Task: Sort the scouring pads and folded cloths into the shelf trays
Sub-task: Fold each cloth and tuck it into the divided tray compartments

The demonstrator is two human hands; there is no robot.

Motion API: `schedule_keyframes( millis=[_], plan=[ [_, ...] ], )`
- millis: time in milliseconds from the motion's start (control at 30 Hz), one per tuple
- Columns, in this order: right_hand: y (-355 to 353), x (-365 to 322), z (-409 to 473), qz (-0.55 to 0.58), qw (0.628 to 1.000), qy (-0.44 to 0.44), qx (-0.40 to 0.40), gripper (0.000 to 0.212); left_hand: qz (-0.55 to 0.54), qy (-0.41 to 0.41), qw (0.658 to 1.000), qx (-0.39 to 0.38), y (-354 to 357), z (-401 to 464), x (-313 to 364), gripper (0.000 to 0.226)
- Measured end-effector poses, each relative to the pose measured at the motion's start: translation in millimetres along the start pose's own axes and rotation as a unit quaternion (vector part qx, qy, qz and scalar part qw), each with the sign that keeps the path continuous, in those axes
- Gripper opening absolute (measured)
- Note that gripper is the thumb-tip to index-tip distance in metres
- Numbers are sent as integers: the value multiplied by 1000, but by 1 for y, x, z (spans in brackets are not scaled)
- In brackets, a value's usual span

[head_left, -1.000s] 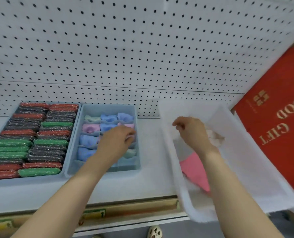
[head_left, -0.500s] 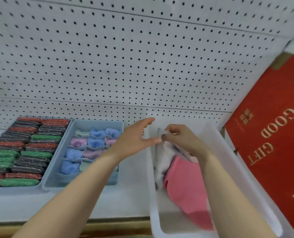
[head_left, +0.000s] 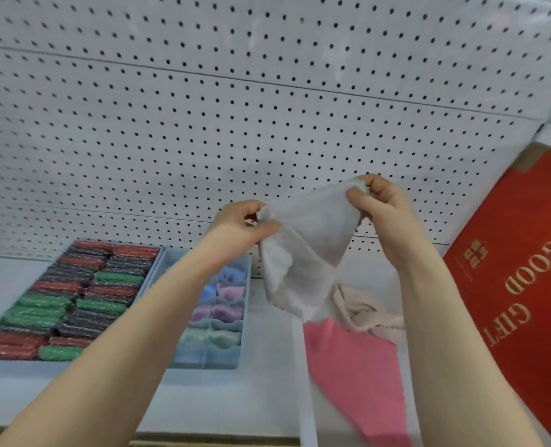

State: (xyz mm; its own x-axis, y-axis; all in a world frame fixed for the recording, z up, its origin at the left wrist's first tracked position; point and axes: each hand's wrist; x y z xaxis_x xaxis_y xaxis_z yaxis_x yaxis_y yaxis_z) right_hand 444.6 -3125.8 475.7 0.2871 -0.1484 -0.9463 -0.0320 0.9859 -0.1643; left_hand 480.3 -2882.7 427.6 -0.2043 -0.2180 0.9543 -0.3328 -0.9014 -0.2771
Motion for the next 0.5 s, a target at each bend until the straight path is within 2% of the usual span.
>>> schedule_keyframes(
  millis=[67, 100, 167, 233, 333, 400, 500],
  plan=[
    [9, 0, 2, -3, 999, 28, -22, 15, 15, 16, 1000, 20, -7, -1, 4, 7],
    [16, -1, 2, -15, 998, 38, -40, 20, 22, 29, 999, 22, -9, -2, 8, 14],
    [30, -5, 3, -15, 997, 34, -61, 13, 46, 46, 998, 26, -11, -5, 14, 26],
    [40, -10, 6, 19, 999, 12, -44, 6, 106, 51, 992, 52, -16, -7, 15, 26],
    [44, -17, 10, 72, 997, -5, -6, 11, 226, 22, 968, 108, -32, -10, 7, 15],
    [45, -17, 12, 88, 996, 0, -6, 15, 231, -13, 964, 130, -46, -11, -1, 15],
    [53, -15, 13, 104, 993, 43, -30, 4, 170, -22, 976, 138, -62, -16, -7, 19]
  ],
)
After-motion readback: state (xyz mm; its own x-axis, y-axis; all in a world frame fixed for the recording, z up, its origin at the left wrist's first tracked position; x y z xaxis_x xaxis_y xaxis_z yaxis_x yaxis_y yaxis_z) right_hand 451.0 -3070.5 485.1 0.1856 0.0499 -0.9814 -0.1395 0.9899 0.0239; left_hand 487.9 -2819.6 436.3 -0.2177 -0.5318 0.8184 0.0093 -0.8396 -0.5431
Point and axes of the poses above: each hand's wrist, its own z-axis towards the middle knuckle, its own y-axis out of the palm, x = y × z, and after that the axes turned 8 degrees about -x, right-handed
